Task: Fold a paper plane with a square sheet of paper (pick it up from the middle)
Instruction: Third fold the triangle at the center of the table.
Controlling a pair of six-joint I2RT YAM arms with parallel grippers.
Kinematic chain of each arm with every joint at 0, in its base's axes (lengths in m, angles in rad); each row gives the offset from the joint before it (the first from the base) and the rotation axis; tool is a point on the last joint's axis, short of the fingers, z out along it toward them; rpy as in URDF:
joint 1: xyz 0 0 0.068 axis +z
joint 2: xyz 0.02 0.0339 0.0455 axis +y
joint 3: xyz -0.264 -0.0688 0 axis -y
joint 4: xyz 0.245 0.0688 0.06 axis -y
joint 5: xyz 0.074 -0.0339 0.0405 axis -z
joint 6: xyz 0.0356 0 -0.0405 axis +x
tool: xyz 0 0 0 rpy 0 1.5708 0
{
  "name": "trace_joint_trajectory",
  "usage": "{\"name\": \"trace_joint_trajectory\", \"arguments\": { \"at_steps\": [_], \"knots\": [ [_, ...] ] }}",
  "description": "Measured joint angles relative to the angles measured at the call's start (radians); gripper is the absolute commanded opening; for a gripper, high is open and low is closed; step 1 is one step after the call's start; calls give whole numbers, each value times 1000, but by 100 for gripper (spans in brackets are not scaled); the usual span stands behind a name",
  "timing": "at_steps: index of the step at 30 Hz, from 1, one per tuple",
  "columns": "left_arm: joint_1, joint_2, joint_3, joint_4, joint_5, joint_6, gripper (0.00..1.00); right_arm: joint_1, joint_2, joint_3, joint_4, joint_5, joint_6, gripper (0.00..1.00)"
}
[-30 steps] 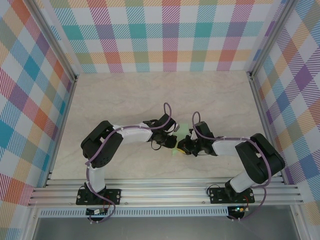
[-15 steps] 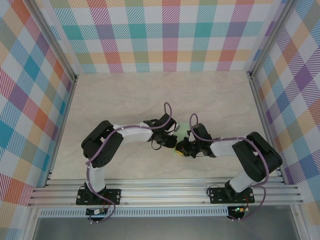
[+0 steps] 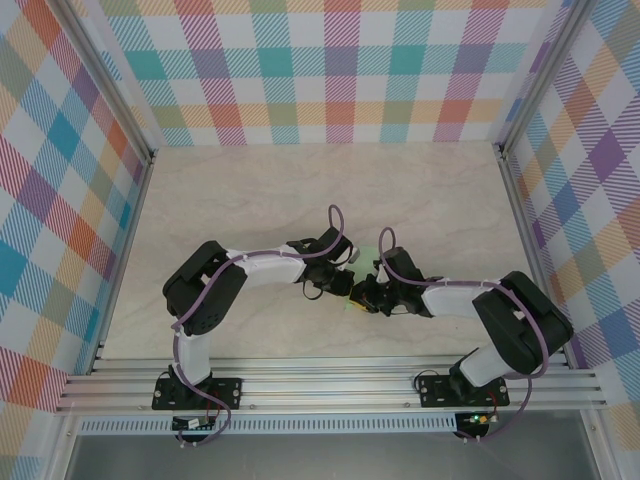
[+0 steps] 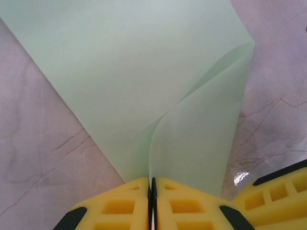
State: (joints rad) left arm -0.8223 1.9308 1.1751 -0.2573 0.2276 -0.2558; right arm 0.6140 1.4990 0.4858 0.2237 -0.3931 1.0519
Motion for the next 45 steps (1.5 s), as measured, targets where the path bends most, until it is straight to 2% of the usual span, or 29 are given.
{"name": "trace_joint_trajectory", "arguments": {
  "at_steps": [13, 21, 30, 45],
  "knots": [
    [13, 0, 0, -11, -3, 19, 11, 9, 55, 0, 90, 0, 23, 12],
    [12, 0, 0, -1, 5, 17, 11, 29, -13, -37, 51, 42, 27, 6],
    [13, 0, 0, 1, 8, 17, 11, 29, -82, -66, 61, 53, 39, 4],
    [13, 4, 2, 2, 19, 17, 11, 55, 22, -53, 104, 58, 62, 3]
  ]
}}
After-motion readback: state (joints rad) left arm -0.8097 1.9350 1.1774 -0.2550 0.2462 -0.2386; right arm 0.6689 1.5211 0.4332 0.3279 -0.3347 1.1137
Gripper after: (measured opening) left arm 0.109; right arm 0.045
